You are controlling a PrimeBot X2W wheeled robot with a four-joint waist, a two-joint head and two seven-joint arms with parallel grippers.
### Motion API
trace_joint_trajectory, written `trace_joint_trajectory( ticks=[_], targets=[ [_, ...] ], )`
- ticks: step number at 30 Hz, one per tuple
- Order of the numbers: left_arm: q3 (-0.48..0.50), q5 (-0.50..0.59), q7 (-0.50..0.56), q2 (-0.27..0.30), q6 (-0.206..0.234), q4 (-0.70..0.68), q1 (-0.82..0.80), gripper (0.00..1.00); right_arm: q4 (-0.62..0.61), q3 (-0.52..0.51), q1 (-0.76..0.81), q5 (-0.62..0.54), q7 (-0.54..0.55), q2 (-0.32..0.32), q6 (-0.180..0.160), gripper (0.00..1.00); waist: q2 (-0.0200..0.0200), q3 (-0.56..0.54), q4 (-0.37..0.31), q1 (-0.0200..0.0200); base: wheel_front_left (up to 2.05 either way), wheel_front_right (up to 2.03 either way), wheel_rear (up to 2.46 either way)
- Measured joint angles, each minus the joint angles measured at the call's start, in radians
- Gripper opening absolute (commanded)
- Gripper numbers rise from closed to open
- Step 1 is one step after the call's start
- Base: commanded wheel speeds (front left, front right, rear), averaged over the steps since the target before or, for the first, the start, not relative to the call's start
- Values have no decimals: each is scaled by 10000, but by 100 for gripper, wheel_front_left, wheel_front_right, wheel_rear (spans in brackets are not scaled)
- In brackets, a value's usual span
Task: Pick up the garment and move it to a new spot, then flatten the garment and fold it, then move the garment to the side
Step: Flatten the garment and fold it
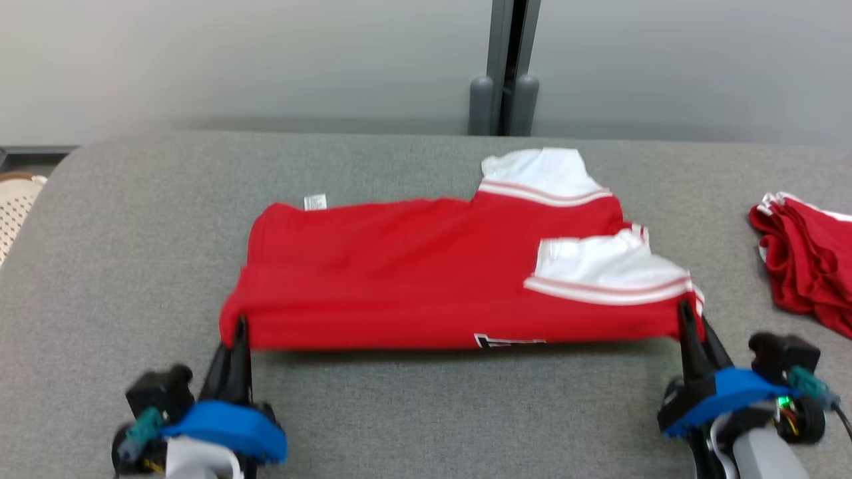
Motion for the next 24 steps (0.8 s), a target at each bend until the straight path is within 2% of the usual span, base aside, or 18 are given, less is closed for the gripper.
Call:
trace_joint_trajectory(
  ticks=[8,9,10,11,12,13,20,24],
  targets=[
    [-35,8,0,-320,0,982,1900,0,295,451,1840,610,0,-171,0,0,0,-443,-101,-3,0,0,0],
    [-23,-13,2,-336,0,1022,2046,0,322,499,1962,648,2,-167,0,7,0,-426,-90,-2,0,0,0],
    [-2,-13,0,-353,0,1026,2110,0,337,520,2031,640,2,-159,0,42,0,-401,-81,-3,0,0,0],
    [36,13,2,-355,2,997,2124,0,332,520,2035,598,2,-155,0,100,0,-362,-70,-2,0,0,0],
    [90,65,2,-360,4,920,2121,43,320,476,2032,552,2,-157,0,100,0,-321,-53,-2,0,0,0],
    [134,136,0,-368,6,819,2101,100,291,378,2015,531,0,-157,0,100,0,-278,-34,-2,0,0,0],
    [508,523,0,-360,13,48,1043,100,-222,-35,1152,-460,0,-215,0,100,0,185,61,-2,0,0,0],
    [460,792,0,-171,12,393,-176,100,-184,104,243,-934,0,-209,0,100,0,608,48,-1,0,0,0]
  ],
)
